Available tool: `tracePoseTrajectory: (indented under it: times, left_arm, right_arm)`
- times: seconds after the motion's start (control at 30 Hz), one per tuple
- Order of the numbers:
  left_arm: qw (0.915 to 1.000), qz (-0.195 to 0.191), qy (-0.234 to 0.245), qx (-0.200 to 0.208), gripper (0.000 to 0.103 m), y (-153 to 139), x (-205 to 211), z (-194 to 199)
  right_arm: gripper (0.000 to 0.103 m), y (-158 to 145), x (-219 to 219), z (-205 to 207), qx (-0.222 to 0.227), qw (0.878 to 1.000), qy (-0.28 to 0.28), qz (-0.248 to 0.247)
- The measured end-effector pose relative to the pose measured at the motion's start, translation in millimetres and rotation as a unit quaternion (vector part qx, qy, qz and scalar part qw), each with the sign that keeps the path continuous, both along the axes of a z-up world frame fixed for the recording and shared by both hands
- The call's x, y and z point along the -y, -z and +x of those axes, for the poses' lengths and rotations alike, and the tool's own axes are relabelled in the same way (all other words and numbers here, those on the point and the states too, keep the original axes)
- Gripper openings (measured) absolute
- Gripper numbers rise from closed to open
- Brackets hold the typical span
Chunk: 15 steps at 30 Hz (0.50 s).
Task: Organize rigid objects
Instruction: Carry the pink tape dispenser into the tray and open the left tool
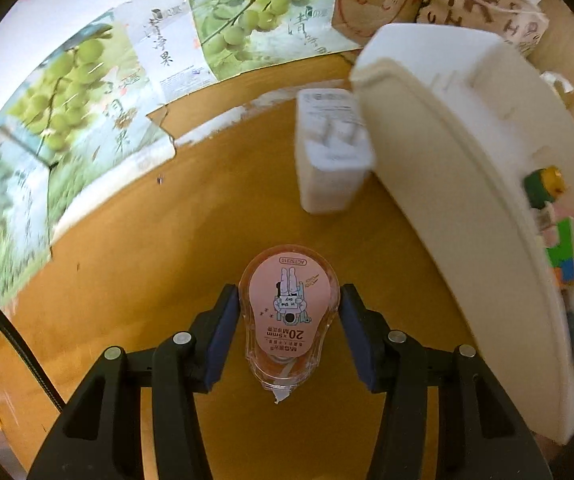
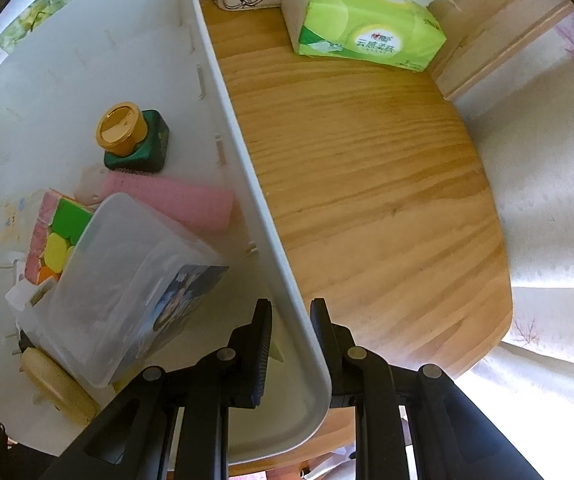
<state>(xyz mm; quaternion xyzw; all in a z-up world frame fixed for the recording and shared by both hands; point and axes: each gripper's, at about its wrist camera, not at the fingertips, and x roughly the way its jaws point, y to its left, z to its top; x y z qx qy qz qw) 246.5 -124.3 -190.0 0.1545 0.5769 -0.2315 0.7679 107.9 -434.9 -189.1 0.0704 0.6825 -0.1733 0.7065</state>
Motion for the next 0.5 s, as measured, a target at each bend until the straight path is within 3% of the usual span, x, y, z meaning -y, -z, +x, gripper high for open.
tracePoseTrajectory:
  times: [0.23, 0.5]
  left_arm:
    - [0.9974, -0.026, -0.066, 0.008, 0.054, -33.9, -9.0, -44.0]
    - [0.9922, -0.068, -0.097, 0.039, 0.054, -85.6, -4.7, -77.0]
  right_arm:
    - [0.021, -6.3, 2.8, -5.8, 0.013, 0.999, -0.031, 0.015]
    - [0.021, -13.0, 8.6, -13.1, 0.031, 0.996, -0.069, 0.035]
